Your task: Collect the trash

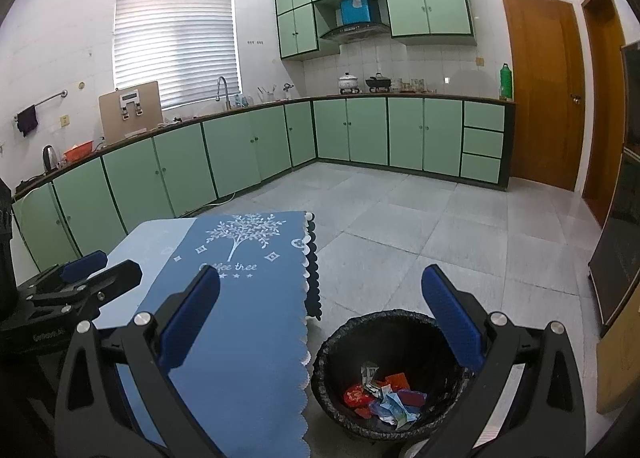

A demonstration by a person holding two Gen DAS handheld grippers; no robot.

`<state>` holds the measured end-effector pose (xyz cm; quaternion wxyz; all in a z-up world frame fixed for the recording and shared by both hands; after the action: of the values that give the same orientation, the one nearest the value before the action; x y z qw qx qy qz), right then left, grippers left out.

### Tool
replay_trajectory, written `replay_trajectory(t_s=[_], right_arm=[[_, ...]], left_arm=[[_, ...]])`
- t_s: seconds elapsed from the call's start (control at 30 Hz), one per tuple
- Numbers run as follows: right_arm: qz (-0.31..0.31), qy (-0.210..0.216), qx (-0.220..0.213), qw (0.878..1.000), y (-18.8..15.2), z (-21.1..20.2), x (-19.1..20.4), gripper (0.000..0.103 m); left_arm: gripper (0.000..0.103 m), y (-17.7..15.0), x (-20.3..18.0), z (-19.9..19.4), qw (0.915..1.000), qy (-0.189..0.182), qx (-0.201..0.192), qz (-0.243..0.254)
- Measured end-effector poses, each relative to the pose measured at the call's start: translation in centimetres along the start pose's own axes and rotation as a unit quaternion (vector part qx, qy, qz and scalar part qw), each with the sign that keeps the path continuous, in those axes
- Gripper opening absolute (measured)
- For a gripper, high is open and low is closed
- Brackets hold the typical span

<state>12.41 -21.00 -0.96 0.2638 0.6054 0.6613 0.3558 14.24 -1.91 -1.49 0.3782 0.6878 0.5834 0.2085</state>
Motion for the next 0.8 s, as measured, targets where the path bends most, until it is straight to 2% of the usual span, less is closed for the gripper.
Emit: replay_trajectory(t_s=[0.8], right_arm=[[0.001,-0.004,0.008,1.000,-1.3,1.0,0.3,0.098]], left_arm=[[0.097,-0.9,-0.4,0.8,0.9997,0.007,0.016,0.014]])
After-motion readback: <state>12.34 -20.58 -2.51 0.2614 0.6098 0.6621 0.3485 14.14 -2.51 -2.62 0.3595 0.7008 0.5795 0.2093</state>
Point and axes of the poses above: each gripper's, at about its wrist camera, not at the fingertips, and z roughly the way its jaws point, x to its left, y to its top, the point moved 9 cm from there along z, roughly the way its jaws point, and after that the axes turned 13 degrees about x, right-handed, at the moved point
